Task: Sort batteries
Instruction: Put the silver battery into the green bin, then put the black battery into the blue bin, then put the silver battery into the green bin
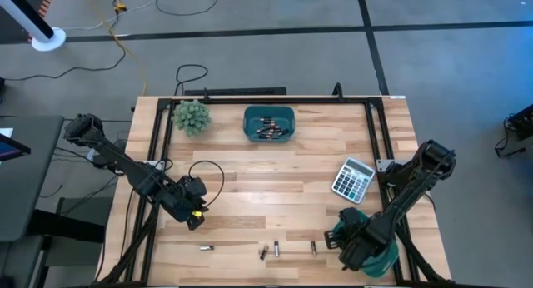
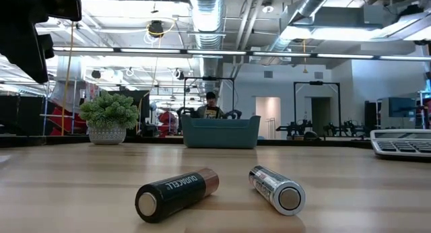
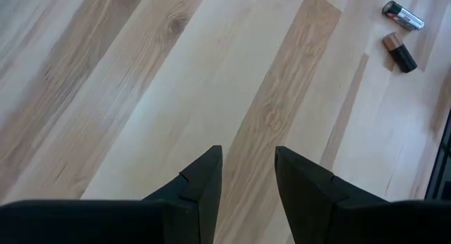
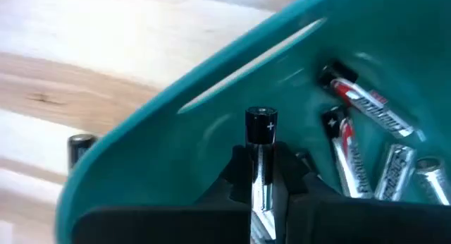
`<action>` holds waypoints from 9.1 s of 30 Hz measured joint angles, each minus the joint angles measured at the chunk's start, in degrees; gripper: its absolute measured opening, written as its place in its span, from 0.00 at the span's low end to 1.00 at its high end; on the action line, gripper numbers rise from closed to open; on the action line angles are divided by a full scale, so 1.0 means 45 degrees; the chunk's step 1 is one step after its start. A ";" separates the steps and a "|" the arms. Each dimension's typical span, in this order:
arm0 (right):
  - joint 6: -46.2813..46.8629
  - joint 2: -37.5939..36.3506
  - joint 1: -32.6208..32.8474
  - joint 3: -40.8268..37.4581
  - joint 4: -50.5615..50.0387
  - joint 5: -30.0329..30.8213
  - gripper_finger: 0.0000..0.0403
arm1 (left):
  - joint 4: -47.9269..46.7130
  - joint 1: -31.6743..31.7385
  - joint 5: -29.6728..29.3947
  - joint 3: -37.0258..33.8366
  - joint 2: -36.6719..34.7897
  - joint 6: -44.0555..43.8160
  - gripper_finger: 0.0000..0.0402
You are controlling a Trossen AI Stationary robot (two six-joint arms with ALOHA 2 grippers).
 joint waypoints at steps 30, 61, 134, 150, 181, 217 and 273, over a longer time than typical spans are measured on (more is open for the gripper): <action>-0.0030 -0.0679 -0.0138 -0.0179 0.0139 -0.0015 0.25 | -0.0010 0.0000 -0.0121 0.0000 0.0000 0.0052 0.31; 0.0906 -0.0732 -0.0495 0.4610 -0.4131 0.0453 0.26 | -0.0019 0.0005 -0.0311 0.0005 0.0005 0.0589 0.31; -0.0486 0.6522 -0.1624 0.7175 -0.1148 -0.0881 0.30 | -0.0117 0.0005 -0.0214 0.0005 0.0000 0.0829 0.31; -0.0432 0.5369 -0.1616 0.8002 -0.3036 -0.1157 0.05 | -0.0121 0.0005 -0.0180 0.0005 0.0000 0.1422 0.31; -1.4527 0.1257 -0.9872 0.8928 -0.6001 0.1287 0.04 | 0.0118 0.3553 0.0513 0.0005 -0.0203 0.5457 0.31; -2.4991 0.8903 -1.7363 1.3481 -0.2400 -0.3947 0.07 | -0.0016 0.8586 0.0965 0.0000 -0.1423 0.6735 0.31; -1.4777 -0.5068 -0.8202 -0.0441 0.4318 0.1759 0.30 | 0.0059 0.1384 0.0902 0.0000 -0.1239 0.6345 0.31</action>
